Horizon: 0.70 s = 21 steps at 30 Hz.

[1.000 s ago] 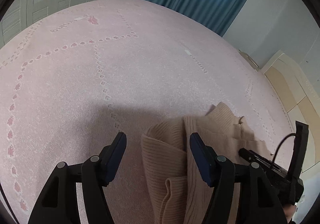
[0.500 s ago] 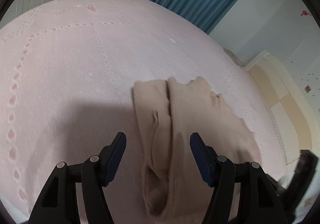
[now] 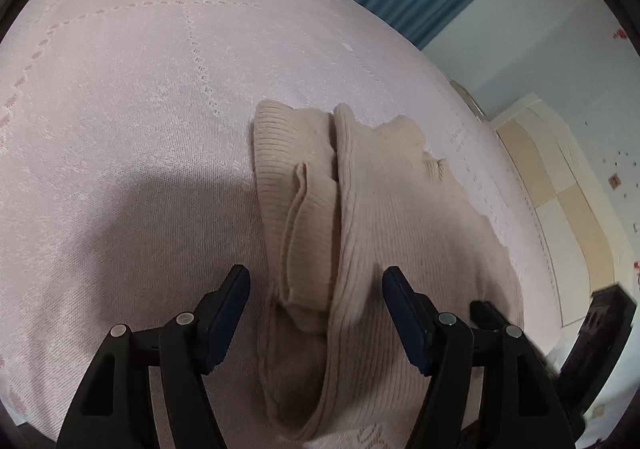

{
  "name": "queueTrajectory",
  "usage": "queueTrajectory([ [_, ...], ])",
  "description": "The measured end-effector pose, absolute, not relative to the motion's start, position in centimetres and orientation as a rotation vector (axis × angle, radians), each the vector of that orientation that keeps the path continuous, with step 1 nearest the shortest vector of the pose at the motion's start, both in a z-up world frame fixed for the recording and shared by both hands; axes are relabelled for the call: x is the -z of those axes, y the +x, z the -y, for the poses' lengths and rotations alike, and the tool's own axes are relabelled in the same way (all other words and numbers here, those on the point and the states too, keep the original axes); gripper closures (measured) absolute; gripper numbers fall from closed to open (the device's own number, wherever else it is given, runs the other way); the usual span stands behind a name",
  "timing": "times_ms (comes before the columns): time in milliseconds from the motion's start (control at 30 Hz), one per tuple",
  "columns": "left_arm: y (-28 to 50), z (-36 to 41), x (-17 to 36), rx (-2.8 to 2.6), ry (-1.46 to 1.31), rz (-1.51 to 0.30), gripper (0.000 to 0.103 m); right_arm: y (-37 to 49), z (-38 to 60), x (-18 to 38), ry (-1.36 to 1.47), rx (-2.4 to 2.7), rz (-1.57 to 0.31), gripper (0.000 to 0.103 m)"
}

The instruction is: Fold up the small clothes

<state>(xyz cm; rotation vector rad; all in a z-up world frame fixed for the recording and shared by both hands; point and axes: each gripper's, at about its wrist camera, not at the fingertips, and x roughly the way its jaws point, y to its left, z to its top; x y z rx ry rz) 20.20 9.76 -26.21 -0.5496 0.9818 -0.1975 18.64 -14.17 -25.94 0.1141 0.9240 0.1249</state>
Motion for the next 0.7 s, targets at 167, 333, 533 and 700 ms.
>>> queueTrajectory([
  [167, 21.4, -8.9, 26.4, 0.148, -0.535, -0.970, 0.048, 17.0, 13.6, 25.8, 0.030, -0.172, -0.917, 0.067],
  [333, 22.0, -8.2, 26.1, 0.103, -0.524, -0.969, 0.076, 15.8, 16.9, 23.4, 0.114, -0.201, -0.892, 0.067],
  [533, 22.3, -7.3, 22.7, 0.111, -0.550, -0.960, 0.081, 14.4, 24.9, 19.2, 0.226, -0.092, -0.755, 0.067],
  [700, 22.8, -3.9, 18.1, 0.169, -0.528, -0.912, 0.082, 13.6, 31.5, 19.9, 0.384, 0.007, -0.752, 0.067],
])
